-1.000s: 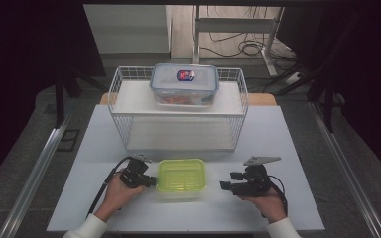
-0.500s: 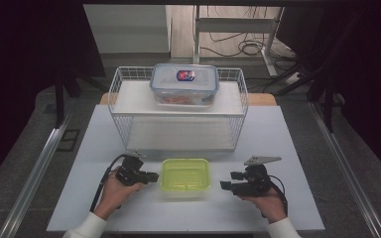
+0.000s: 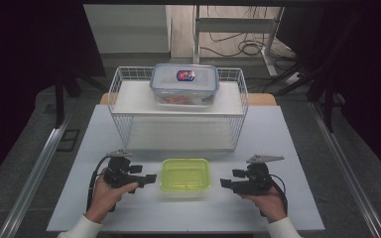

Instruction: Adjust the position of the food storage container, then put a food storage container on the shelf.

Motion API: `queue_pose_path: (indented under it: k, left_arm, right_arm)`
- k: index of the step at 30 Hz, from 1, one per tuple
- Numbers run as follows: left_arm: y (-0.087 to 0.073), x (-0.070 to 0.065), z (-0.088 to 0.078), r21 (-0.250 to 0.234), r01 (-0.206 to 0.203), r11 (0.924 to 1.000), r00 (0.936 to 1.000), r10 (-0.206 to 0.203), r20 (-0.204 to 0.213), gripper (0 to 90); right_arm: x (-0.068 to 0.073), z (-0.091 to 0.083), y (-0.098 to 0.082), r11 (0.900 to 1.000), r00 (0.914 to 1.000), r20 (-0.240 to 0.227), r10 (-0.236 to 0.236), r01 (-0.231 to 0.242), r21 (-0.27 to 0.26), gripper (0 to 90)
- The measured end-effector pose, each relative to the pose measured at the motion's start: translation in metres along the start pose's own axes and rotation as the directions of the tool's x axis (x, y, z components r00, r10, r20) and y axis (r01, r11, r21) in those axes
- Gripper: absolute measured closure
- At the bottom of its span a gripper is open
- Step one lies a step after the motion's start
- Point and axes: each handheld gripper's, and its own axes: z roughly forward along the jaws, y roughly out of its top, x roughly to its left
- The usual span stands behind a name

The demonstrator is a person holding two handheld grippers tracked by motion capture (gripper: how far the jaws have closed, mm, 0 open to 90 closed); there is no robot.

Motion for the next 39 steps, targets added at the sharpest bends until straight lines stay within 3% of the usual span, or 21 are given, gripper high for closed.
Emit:
queue_pose_path:
  k: [10, 21, 25, 26, 31, 35, 38, 39]
  left_arm:
    - [-0.001, -0.003, -0.002, -0.033, -0.014, 0.9994, 0.9999, 0.014, 0.004, 20.4]
    - [0.002, -0.006, 0.008, -0.033, 0.031, 0.9990, 0.9989, -0.030, 0.037, 21.0]
    - [0.005, -0.004, 0.012, -0.043, 0.063, 0.9971, 0.9961, -0.060, 0.065, 22.4]
    - [0.006, -0.003, 0.016, -0.044, 0.086, 0.9953, 0.9932, -0.083, 0.082, 23.1]
    - [0.008, -0.001, 0.023, -0.031, 0.113, 0.9931, 0.9890, -0.110, 0.099, 26.0]
    - [0.007, 0.005, 0.031, -0.017, 0.177, 0.9842, 0.9760, -0.173, 0.133, 31.2]
    - [0.006, 0.005, 0.035, 0.010, 0.173, 0.9849, 0.9770, -0.172, 0.125, 35.3]
    - [0.005, 0.005, 0.037, 0.018, 0.179, 0.9836, 0.9743, -0.180, 0.135, 36.1]
  right_arm:
    - [0.004, 0.000, 0.004, 0.999, 0.9998, -0.019, 0.011, -0.011, -0.033, 26.8]
    - [0.009, 0.006, 0.010, 0.998, 0.9993, -0.034, 0.016, -0.018, -0.054, 28.9]
    - [0.011, 0.010, 0.012, 0.998, 0.9987, -0.046, 0.021, -0.023, -0.055, 30.4]
    - [0.012, 0.013, 0.014, 0.998, 0.9982, -0.054, 0.027, -0.030, -0.062, 31.4]
    - [0.011, 0.019, 0.017, 0.996, 0.9969, -0.067, 0.042, -0.047, -0.070, 33.5]
    - [0.008, 0.025, 0.018, 0.996, 0.9963, -0.066, 0.056, -0.060, -0.059, 35.4]
    - [0.007, 0.029, 0.018, 0.996, 0.9946, -0.076, 0.072, -0.076, -0.052, 36.8]
    - [0.007, 0.031, 0.018, 0.995, 0.9930, -0.085, 0.082, -0.086, -0.050, 37.5]
